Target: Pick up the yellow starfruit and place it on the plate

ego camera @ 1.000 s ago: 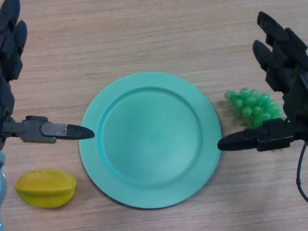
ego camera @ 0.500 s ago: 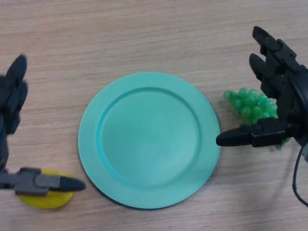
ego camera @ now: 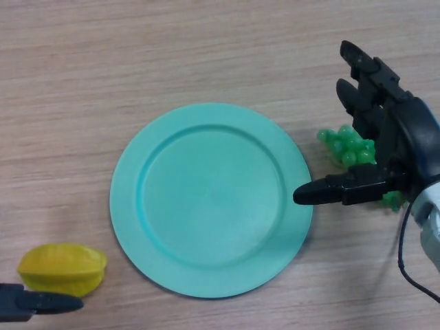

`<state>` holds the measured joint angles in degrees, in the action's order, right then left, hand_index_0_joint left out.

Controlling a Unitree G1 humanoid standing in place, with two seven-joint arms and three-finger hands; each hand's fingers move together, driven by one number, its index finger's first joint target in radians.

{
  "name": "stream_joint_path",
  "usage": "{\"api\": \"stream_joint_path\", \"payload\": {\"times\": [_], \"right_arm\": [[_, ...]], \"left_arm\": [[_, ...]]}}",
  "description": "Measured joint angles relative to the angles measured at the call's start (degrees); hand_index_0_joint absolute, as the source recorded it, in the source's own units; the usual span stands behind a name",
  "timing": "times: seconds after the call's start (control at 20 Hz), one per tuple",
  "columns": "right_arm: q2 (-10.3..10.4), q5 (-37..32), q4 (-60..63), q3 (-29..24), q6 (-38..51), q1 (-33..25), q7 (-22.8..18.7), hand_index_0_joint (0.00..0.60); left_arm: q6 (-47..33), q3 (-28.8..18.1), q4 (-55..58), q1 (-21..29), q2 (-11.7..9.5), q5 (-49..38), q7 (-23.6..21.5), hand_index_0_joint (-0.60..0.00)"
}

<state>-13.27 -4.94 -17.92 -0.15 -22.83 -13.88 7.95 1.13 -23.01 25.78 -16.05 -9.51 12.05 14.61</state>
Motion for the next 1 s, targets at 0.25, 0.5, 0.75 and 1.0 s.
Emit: {"api": "stream_joint_path", "payload": {"times": [0.25,0.5,0.75,1.0], "right_arm": [[-0.1,-2.5,-0.9,-0.1,0.0,-0.3,-1.3,0.0],[-0.2,-2.5,-2.7,-0.1,0.0,0.0,-1.1,0.0],[-0.3,-2.4,-3.3,-0.1,0.0,0.3,-1.1,0.0],[-0.4,-2.4,-5.8,-0.2,-0.6,0.5,-1.1,0.0]], "left_arm": [[-2.6,0.0,-4.8,2.5,0.2,3.1,0.0,0.0],[-3.5,4.2,-10.6,1.1,0.2,3.4,-0.1,0.0],[-7.2,4.5,-11.5,-0.2,0.2,7.2,-0.2,-0.1],[-10.5,4.5,-11.9,-2.2,0.2,7.3,-0.2,-0.55]]}}
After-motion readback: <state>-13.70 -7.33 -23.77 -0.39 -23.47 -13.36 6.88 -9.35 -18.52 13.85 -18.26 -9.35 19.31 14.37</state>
